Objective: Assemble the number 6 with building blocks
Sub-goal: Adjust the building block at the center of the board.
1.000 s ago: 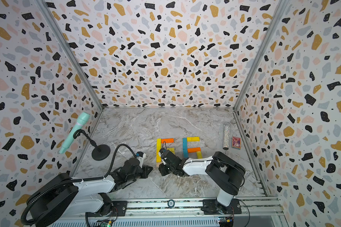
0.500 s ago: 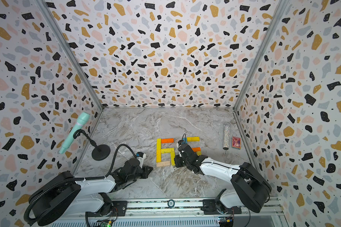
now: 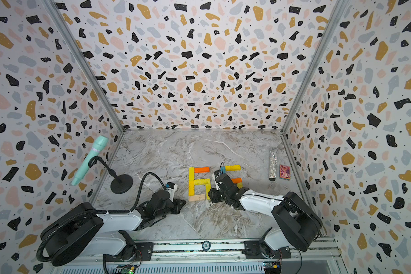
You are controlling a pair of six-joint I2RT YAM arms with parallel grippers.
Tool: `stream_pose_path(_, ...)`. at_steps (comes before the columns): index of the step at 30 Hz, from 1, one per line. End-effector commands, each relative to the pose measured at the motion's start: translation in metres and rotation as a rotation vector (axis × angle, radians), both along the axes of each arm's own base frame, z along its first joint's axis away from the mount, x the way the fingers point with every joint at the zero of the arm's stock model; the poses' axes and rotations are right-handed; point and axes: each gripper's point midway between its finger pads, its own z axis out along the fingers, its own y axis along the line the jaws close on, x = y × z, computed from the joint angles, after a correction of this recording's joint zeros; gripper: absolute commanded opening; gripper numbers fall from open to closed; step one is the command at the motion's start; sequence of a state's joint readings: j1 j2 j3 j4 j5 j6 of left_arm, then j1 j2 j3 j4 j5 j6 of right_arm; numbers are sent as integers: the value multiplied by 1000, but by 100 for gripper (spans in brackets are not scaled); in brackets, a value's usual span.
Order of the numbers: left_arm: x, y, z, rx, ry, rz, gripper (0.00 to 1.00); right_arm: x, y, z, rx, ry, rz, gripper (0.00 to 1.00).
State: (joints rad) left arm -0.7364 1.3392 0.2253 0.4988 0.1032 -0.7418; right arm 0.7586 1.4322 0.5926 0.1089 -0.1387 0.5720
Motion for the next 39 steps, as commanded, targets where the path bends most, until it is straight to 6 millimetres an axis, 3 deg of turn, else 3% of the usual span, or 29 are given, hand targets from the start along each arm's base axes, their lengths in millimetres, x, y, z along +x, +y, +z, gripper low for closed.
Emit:
stream_pose_path(1,-1,1,-6,41,3,-15,0,1,8,5,45,-3,13,40)
stream_pose_path(13,-1,3,-6,59,5,-15,0,0,12,-11,24,32,27,40)
stream_pose_path(39,0,1,-4,64,2,-28,0,-3,20,-15,34,43,33,40)
